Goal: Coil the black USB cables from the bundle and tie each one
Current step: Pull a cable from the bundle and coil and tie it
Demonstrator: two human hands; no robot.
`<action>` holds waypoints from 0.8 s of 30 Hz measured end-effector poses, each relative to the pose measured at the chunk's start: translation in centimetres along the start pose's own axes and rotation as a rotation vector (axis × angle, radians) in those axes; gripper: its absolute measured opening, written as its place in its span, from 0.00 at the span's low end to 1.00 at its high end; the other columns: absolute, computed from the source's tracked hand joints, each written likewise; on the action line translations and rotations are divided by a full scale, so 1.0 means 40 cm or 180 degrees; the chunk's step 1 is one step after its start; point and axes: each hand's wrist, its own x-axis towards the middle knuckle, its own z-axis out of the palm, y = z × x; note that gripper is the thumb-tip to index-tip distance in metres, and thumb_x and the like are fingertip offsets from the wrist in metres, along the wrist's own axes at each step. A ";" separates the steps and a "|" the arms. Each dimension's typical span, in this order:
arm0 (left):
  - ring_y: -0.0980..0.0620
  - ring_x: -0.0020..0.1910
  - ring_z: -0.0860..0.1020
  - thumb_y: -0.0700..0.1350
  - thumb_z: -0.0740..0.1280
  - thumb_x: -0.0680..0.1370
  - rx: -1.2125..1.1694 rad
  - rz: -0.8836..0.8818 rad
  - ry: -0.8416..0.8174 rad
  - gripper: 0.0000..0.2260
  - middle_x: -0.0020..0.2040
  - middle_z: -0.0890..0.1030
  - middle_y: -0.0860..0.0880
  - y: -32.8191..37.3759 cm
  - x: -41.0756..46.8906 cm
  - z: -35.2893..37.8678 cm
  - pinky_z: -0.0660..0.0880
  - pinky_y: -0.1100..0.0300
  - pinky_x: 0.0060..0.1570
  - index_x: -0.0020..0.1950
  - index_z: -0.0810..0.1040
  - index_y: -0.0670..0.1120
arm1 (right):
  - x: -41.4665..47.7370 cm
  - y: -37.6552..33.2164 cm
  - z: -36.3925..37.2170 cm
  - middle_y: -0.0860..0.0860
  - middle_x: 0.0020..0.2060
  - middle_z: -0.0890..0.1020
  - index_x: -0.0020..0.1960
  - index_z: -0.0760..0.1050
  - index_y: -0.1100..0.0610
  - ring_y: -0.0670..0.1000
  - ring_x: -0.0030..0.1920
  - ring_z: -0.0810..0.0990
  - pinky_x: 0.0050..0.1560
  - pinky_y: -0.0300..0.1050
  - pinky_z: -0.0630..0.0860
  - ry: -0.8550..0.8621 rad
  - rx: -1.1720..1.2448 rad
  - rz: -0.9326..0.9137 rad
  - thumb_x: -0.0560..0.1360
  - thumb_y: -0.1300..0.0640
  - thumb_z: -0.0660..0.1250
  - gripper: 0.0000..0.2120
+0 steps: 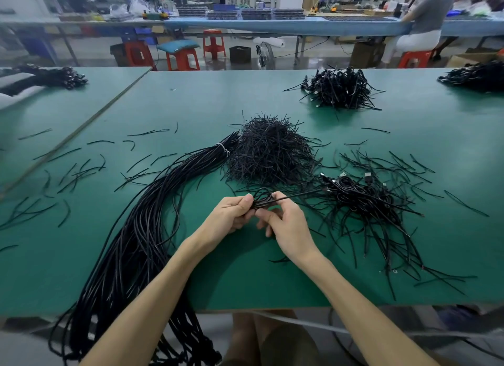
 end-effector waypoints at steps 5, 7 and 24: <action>0.55 0.27 0.56 0.50 0.56 0.87 -0.0027 0.0012 -0.0029 0.19 0.29 0.62 0.53 0.000 0.001 -0.002 0.55 0.65 0.25 0.36 0.68 0.48 | -0.005 -0.007 -0.003 0.51 0.29 0.80 0.46 0.75 0.61 0.47 0.29 0.76 0.34 0.38 0.71 0.0013 -0.0284 -0.0126 0.79 0.65 0.67 0.03; 0.56 0.27 0.57 0.50 0.56 0.86 -0.0026 0.0041 -0.0034 0.20 0.29 0.63 0.53 -0.001 0.002 -0.001 0.55 0.65 0.24 0.36 0.70 0.48 | -0.007 -0.008 -0.001 0.46 0.28 0.79 0.44 0.75 0.59 0.43 0.29 0.74 0.35 0.34 0.70 0.0068 -0.0451 -0.0179 0.79 0.65 0.68 0.05; 0.40 0.32 0.82 0.43 0.57 0.87 -0.0226 0.0215 0.0062 0.12 0.39 0.85 0.38 -0.006 -0.004 -0.001 0.72 0.58 0.34 0.62 0.79 0.43 | -0.015 -0.008 -0.004 0.49 0.37 0.77 0.40 0.70 0.56 0.47 0.39 0.75 0.40 0.36 0.70 0.0678 -0.0857 -0.0446 0.80 0.66 0.67 0.12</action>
